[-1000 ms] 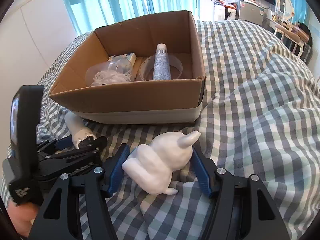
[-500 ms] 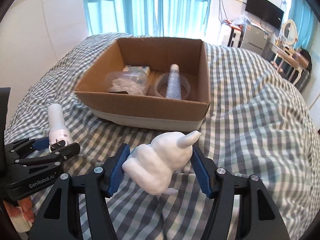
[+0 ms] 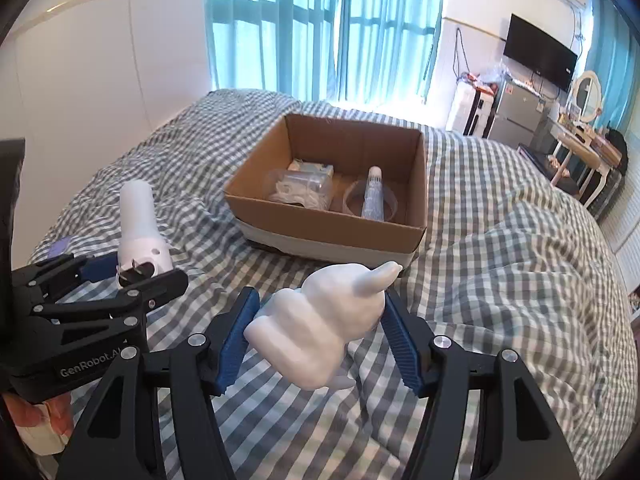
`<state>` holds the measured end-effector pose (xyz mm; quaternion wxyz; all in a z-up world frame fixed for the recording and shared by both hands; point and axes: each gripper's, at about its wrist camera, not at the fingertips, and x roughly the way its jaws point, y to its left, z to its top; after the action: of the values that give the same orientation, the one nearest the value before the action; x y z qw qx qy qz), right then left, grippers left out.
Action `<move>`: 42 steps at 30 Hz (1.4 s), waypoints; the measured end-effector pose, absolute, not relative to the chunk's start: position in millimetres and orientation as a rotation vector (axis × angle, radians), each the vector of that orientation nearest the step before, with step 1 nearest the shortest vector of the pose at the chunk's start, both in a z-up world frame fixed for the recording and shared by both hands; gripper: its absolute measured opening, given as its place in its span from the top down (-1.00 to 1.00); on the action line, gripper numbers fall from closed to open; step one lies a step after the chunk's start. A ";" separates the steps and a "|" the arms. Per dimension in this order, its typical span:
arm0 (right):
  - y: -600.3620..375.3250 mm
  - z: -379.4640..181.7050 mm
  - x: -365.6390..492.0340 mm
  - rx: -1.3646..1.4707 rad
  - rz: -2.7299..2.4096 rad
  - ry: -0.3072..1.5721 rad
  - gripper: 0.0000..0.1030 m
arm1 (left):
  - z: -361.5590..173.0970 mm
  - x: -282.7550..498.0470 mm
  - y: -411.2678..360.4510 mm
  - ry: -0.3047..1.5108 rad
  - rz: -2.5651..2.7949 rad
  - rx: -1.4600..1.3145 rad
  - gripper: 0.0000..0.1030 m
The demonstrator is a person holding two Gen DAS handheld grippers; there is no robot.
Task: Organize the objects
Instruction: 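Carry the white device and bunny figure over the box and release both inside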
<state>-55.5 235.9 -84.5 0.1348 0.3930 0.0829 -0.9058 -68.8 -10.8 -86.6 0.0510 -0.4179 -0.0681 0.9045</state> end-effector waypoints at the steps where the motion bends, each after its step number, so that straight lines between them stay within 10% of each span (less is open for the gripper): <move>1: 235.8 -80.0 -50.4 1.127 -2.625 0.241 -0.21 | -81.4 -65.2 -9.1 -0.200 2.754 -1.253 -0.18; 19: 254.5 -11.0 -62.6 0.975 -2.678 0.231 -0.21 | -8.0 -88.0 12.7 -0.016 2.749 -1.041 -0.18; 42: 256.1 -26.0 -251.8 1.068 -2.667 0.147 -0.21 | -40.2 -259.4 31.0 0.166 2.664 -1.071 -0.18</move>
<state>-251.8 256.1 -26.0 0.1321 0.3682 0.0508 -0.9189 -259.4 31.0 -40.2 0.1324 -0.3692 0.0573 0.9181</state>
